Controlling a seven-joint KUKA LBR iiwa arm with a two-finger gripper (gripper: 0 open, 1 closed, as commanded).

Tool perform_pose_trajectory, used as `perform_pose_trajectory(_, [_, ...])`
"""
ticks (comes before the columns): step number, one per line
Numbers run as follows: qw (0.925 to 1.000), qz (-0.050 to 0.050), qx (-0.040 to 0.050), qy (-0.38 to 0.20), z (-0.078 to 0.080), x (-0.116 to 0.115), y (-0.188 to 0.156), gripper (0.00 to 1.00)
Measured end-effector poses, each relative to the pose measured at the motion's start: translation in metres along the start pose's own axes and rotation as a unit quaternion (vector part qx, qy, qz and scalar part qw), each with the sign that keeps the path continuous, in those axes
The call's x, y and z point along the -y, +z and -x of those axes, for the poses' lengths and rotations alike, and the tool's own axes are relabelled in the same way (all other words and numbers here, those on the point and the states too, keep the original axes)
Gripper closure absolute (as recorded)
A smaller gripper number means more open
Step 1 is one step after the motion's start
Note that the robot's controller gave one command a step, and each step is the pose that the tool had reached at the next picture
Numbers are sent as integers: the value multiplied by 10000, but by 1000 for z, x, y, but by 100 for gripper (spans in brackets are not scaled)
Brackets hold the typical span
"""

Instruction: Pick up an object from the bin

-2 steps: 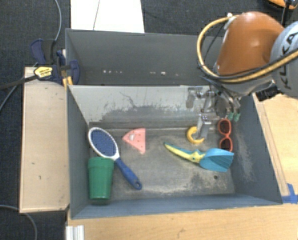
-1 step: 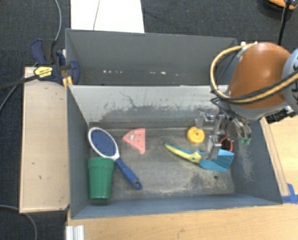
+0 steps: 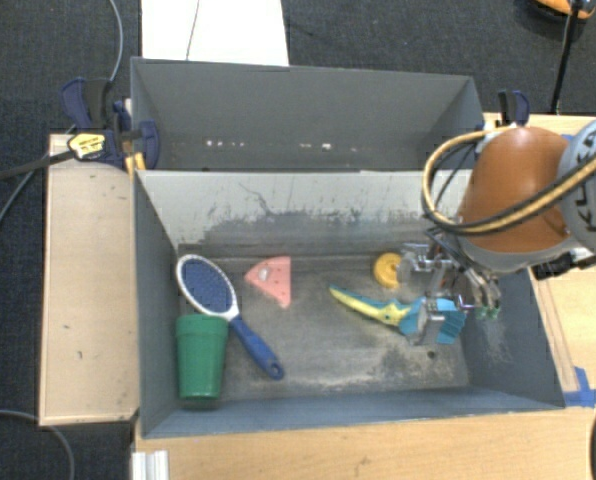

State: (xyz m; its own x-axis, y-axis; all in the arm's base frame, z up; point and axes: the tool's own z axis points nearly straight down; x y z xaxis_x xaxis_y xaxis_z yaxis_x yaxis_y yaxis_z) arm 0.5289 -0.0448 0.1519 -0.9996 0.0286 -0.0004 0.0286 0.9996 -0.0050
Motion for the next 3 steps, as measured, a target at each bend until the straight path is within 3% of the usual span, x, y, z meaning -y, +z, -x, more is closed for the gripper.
perform_pose_trajectory(1, [9992,56,72,-397,4,-2,47,0])
perform_pose_trajectory(2, [9995,4,14,-308,30,-8,56,100])
perform_pose_trajectory(3, [9995,4,13,-308,30,-7,56,100])
